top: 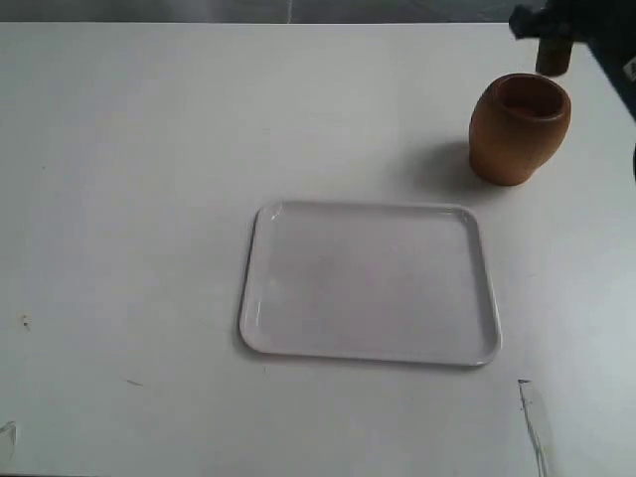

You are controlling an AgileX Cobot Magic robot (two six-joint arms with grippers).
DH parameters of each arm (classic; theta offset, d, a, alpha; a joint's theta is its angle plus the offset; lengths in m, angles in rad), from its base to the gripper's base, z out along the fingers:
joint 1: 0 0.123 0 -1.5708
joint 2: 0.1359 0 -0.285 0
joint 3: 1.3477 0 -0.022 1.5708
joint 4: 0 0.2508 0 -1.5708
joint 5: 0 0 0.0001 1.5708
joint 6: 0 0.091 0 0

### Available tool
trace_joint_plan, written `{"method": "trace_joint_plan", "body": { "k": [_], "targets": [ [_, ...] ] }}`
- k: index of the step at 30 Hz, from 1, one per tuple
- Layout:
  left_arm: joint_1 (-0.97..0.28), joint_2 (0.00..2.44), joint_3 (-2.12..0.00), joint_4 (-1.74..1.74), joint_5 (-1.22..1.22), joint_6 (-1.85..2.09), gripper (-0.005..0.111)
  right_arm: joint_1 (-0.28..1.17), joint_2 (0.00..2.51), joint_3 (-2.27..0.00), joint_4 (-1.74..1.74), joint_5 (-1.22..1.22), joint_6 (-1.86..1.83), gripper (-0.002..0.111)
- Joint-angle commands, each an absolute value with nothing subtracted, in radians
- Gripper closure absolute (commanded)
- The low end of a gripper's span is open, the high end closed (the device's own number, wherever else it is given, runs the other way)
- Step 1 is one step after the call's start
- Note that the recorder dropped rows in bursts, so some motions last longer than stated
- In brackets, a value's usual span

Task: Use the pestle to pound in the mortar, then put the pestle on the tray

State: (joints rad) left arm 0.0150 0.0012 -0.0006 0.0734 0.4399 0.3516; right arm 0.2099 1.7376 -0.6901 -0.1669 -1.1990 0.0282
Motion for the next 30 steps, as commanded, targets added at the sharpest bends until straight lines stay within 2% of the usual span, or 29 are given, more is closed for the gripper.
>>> {"method": "trace_joint_plan", "body": {
  "k": [1, 7, 21, 30],
  "targets": [
    [0.007, 0.0, 0.0, 0.066, 0.437, 0.343, 0.107, 0.209, 1.569, -0.688, -0.209, -1.221, 0.06, 0.108],
    [0.007, 0.0, 0.0, 0.066, 0.437, 0.343, 0.107, 0.209, 1.545, -0.688, -0.19, -1.176, 0.057, 0.108],
    [0.007, 0.0, 0.0, 0.066, 0.437, 0.343, 0.107, 0.209, 1.934, -0.688, -0.19, -1.221, 0.053, 0.108],
    [0.007, 0.0, 0.0, 0.066, 0.437, 0.343, 0.107, 0.209, 2.004, -0.688, -0.182, -1.221, 0.053, 0.108]
  ]
}}
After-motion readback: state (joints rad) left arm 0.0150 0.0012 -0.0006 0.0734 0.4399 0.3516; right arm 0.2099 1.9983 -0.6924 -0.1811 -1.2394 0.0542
